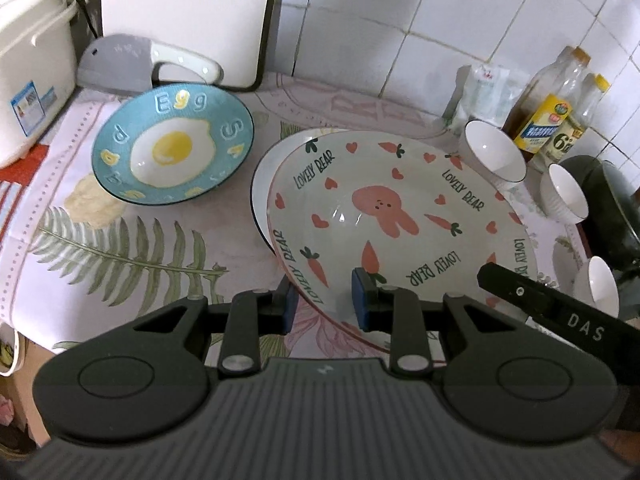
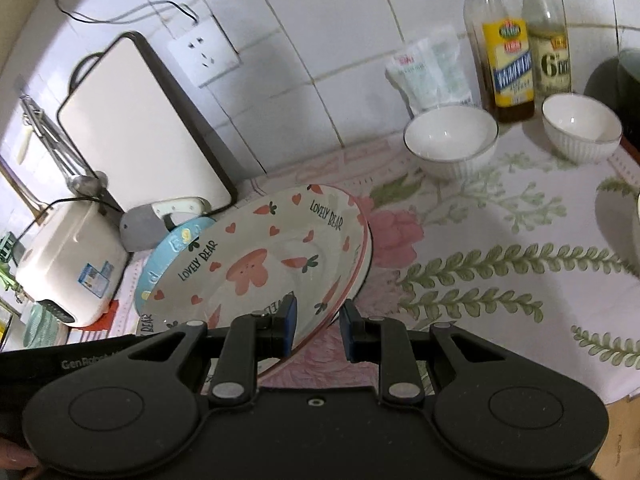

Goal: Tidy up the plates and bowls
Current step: 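Lift the bunny plate and carry it over the white sun plate, then lower the bunny plate onto the sun plate and open both grippers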

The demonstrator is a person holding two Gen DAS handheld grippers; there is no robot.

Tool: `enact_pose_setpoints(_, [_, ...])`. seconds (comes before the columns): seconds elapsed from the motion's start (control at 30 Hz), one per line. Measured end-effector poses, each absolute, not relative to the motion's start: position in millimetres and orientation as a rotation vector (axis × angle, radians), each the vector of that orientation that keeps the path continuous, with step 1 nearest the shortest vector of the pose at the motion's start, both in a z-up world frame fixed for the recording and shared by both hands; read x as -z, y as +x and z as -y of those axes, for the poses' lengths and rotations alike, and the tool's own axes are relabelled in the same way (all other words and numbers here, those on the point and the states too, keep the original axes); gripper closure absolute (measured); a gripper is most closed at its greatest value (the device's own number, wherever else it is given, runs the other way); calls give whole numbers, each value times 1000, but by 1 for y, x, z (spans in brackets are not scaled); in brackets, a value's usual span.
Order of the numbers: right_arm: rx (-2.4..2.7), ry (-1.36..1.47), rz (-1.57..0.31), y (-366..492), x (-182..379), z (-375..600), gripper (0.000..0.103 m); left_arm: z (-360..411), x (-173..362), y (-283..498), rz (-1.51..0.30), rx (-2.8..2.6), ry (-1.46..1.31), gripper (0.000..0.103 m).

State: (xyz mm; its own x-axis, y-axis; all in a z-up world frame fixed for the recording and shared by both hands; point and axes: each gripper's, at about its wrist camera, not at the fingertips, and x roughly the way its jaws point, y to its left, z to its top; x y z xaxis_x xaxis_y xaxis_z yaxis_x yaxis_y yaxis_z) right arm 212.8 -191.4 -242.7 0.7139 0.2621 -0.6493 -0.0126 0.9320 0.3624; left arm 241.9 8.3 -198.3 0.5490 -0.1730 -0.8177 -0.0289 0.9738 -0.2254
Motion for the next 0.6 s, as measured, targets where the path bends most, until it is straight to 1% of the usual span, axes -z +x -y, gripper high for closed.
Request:
enact_pose_setpoints(0.2, [-157,347,-831,232,263,194,76,-9,223,257,-1044,70,-236,77])
enact_pose_setpoints(0.47, [-151,339,-901,257,270,192,76,-14,237,279,-1108,40,-276,77])
enact_pose_setpoints(0.6, [-143,314,-923,270,275,191,76,-19,243,291,-1128,30,-355,77])
